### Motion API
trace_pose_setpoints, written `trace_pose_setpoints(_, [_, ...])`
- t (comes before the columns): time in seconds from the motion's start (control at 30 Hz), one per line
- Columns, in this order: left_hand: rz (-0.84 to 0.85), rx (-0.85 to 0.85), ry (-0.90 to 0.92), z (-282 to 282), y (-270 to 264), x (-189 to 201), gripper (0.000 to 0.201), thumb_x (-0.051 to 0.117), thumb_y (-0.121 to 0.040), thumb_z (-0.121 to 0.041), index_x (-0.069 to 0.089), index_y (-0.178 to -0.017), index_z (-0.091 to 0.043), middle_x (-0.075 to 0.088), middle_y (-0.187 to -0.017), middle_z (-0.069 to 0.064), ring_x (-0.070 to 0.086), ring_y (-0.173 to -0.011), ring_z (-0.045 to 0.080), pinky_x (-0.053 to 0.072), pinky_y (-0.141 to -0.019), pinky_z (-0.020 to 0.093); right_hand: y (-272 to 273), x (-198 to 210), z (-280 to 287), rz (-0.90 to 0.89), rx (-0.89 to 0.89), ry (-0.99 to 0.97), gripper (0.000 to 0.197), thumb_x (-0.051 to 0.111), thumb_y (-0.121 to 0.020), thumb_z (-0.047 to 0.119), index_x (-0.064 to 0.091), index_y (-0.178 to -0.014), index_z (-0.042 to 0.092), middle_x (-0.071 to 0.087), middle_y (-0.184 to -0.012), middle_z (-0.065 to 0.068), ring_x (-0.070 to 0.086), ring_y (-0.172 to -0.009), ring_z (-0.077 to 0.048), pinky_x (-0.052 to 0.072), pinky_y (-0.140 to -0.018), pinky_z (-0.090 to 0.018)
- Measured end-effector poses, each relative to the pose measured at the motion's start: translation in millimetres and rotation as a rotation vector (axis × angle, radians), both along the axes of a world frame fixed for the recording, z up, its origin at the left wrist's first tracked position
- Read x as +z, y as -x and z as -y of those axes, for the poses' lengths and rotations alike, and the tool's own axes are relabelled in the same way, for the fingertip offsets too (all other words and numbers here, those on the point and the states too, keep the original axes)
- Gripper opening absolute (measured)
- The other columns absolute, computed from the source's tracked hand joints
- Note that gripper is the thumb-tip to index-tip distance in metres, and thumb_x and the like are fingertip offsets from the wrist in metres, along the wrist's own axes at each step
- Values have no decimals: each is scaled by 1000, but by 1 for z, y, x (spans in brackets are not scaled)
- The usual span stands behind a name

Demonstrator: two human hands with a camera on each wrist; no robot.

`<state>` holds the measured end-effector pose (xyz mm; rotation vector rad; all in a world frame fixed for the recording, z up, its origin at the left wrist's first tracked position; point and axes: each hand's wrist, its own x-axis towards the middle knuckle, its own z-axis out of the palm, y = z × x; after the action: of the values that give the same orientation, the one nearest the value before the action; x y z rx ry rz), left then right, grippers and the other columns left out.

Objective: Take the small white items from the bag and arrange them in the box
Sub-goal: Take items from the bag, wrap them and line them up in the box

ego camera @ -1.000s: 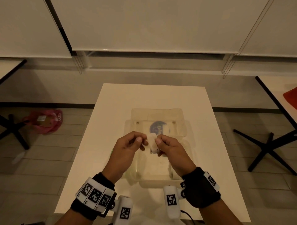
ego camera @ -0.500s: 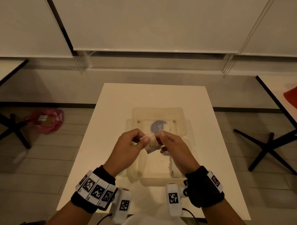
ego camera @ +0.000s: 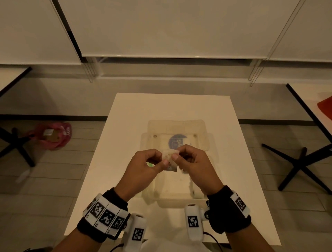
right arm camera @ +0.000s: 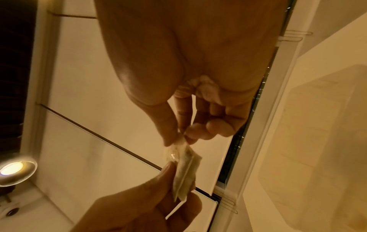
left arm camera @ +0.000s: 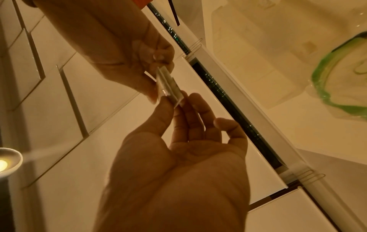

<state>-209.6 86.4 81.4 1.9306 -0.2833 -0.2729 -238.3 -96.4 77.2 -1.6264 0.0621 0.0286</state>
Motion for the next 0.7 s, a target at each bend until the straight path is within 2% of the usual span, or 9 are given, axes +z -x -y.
trace_pose_setpoints(0.07, [-21,6,0,0,0,0,17,67,-94,-19,72,-79,-13,68,-70,-5,56,-64,1,41,-64,14,-1,0,0,23,-17,23,11,67,-92,12,70,-83,16,64,-70,5,54,-62,-8,45,-61,-20])
trace_pose_setpoints(0.17, [-71,36,48,1,-1,1,19,63,-97,-16,74,-81,-15,67,-69,-9,55,-64,0,43,-64,15,-3,-2,1,16,-22,52,11,67,-93,13,69,-82,15,62,-67,5,52,-60,-10,45,-62,-23])
trace_pose_setpoints(0.3, [-73,23,54,1,-1,4,5,73,-90,-20,75,-86,-18,74,-81,-5,64,-74,5,48,-68,18,-4,-2,2,12,-10,78,13,65,-94,14,70,-83,18,62,-67,4,53,-59,-10,46,-63,-24])
trace_pose_setpoints(0.4, [-41,41,30,1,-1,2,9,74,-89,-19,74,-82,-14,73,-78,-2,62,-70,2,45,-67,15,-4,-2,3,17,-17,92,11,65,-94,13,70,-86,17,63,-69,5,54,-60,-9,46,-62,-22])
trace_pose_setpoints(0.5, [-39,50,6,2,-1,-3,14,71,-92,-19,74,-79,-14,72,-74,-4,60,-69,2,45,-71,18,-6,-1,6,26,-30,117,6,68,-91,11,72,-91,16,64,-73,9,55,-63,-9,47,-63,-21])
trace_pose_setpoints(0.6, [-30,58,-20,2,-2,-6,14,71,-91,-19,73,-78,-16,71,-72,-7,61,-70,4,46,-74,23,-5,0,9,79,-40,241,7,72,-88,14,74,-91,20,58,-76,10,51,-67,-4,45,-66,-19])
trace_pose_setpoints(0.7, [-18,60,-37,2,-2,-9,13,72,-91,-20,74,-77,-18,71,-72,-9,62,-71,4,48,-74,24,-6,4,11,129,-23,405,5,73,-86,16,73,-87,20,54,-74,12,49,-65,-4,40,-63,-16])
